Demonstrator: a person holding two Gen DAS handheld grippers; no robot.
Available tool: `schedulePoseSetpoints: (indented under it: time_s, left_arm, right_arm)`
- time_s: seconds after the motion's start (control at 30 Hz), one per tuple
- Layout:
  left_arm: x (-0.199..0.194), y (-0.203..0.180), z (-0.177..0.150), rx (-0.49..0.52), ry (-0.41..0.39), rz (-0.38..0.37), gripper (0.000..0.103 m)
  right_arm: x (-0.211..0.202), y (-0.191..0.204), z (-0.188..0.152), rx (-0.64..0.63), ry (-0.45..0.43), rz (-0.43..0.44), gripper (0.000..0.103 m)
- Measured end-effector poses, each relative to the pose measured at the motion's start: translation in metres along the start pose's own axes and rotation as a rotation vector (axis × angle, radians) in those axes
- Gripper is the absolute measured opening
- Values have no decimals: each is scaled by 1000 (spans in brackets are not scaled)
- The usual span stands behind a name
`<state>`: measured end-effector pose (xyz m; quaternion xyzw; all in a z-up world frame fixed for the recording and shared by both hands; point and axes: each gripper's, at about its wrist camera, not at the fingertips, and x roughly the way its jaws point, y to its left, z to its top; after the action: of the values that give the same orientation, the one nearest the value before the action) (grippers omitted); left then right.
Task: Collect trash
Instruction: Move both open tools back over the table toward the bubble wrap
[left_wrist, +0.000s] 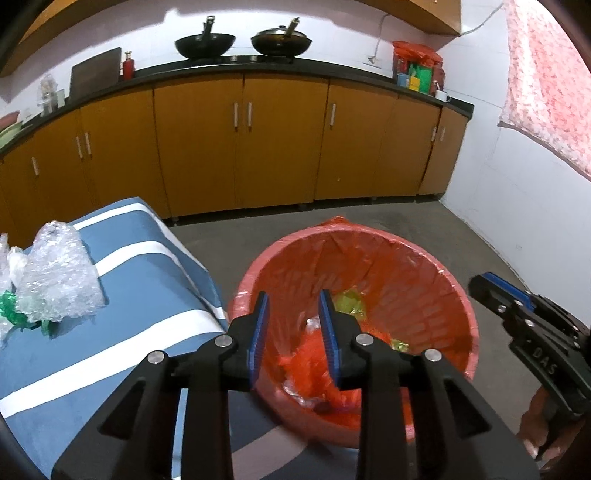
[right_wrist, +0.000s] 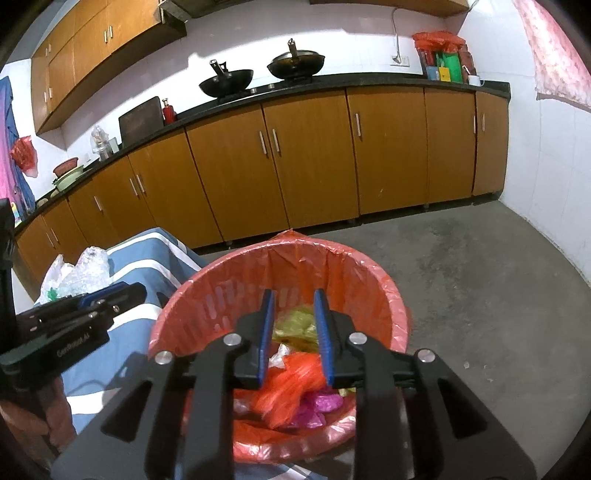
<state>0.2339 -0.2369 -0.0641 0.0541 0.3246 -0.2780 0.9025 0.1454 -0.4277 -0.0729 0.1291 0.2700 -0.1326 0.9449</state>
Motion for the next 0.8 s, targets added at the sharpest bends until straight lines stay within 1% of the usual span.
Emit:
schedulePoseSetpoints:
  time_s: [0.07,0.13,0.37,0.53,0.8]
  left_arm:
    - [-5,6,1,-6,-12,21,33]
    - [-10,12,2,-7,-26,43,34]
    - [-36,46,-4,-11,-77,160,39]
    - [-55,80,-11,-37,-95,241,39]
    - [-84,151,-29,-109,-98,380,40]
  right_arm:
    - [-4,3,1,-9,-8,-5,25]
    - [-8,6,1,-15,-16,-4,26]
    - [-22,31,5,-36,-40,31,28]
    - [-25,64,7,-69,-41,77,31]
    - [-18,130,4,-126,-22,166,32]
